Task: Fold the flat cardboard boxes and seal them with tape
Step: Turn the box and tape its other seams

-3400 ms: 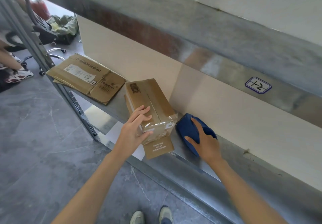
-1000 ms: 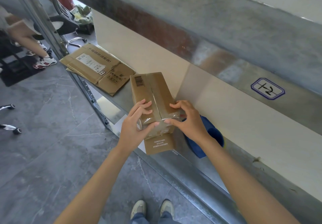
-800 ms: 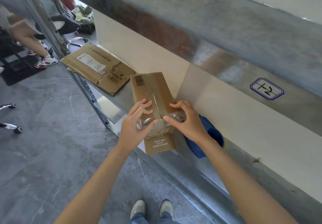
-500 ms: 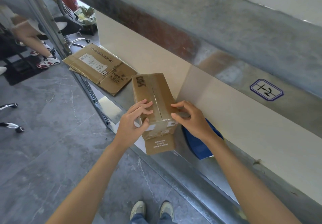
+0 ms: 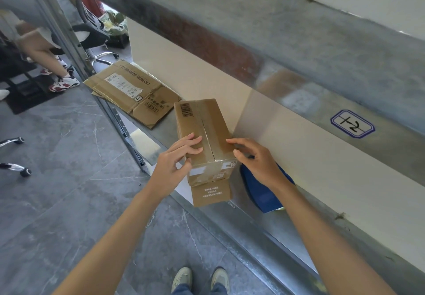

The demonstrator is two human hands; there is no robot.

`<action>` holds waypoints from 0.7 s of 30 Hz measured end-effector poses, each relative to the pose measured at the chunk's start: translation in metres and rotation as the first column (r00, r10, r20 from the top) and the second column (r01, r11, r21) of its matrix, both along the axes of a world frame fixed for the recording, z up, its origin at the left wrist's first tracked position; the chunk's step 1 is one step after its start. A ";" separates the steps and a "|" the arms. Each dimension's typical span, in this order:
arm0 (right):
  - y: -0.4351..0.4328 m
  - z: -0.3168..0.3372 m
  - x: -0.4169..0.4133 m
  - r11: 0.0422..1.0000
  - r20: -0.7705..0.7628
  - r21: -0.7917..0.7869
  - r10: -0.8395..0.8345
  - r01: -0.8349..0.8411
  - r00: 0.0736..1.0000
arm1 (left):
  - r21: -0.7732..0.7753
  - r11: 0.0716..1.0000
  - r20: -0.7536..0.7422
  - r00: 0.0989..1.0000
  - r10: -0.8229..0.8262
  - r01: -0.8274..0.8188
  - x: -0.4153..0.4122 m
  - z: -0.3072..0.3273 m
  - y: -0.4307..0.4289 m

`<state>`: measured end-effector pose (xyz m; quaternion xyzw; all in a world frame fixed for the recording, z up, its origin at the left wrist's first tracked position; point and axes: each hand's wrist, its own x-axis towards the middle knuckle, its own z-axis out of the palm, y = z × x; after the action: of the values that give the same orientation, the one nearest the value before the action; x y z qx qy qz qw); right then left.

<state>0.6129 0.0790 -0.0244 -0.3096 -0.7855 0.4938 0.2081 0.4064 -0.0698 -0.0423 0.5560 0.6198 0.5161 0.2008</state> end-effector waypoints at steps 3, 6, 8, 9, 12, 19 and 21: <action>-0.002 0.000 0.001 1.000 0.000 0.016 -0.002 0.002 1.000 | -0.012 1.000 0.017 1.000 0.007 -0.007 0.002 0.001 0.001; -0.003 0.003 0.002 1.000 0.008 -0.011 0.009 -0.009 1.000 | -0.034 0.999 0.048 0.999 0.000 0.001 0.002 0.004 -0.001; -0.002 0.004 0.004 0.998 0.008 -0.053 0.019 -0.019 1.000 | -0.048 0.999 0.079 0.997 -0.004 0.007 0.002 0.006 -0.002; -0.001 0.005 0.004 0.997 0.010 -0.066 0.027 -0.026 1.000 | -0.053 0.999 0.087 0.996 -0.008 0.012 0.002 0.008 -0.003; 0.000 0.006 0.004 0.998 0.034 -0.054 0.041 -0.039 0.999 | -0.062 0.998 0.088 0.996 -0.018 0.024 0.001 0.011 -0.005; -0.001 0.004 0.000 1.000 -0.006 0.014 0.003 -0.003 1.000 | -0.047 0.999 0.084 0.996 0.015 -0.011 0.005 0.010 -0.005; -0.002 0.003 -0.002 1.000 -0.011 0.018 -0.012 0.012 1.000 | -0.039 0.999 0.068 0.997 0.028 -0.025 0.005 0.009 -0.004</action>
<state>0.6114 0.0772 -0.0216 -0.3097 -0.7869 0.4872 0.2181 0.4119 -0.0734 -0.0333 0.5258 0.6297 0.5255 0.2254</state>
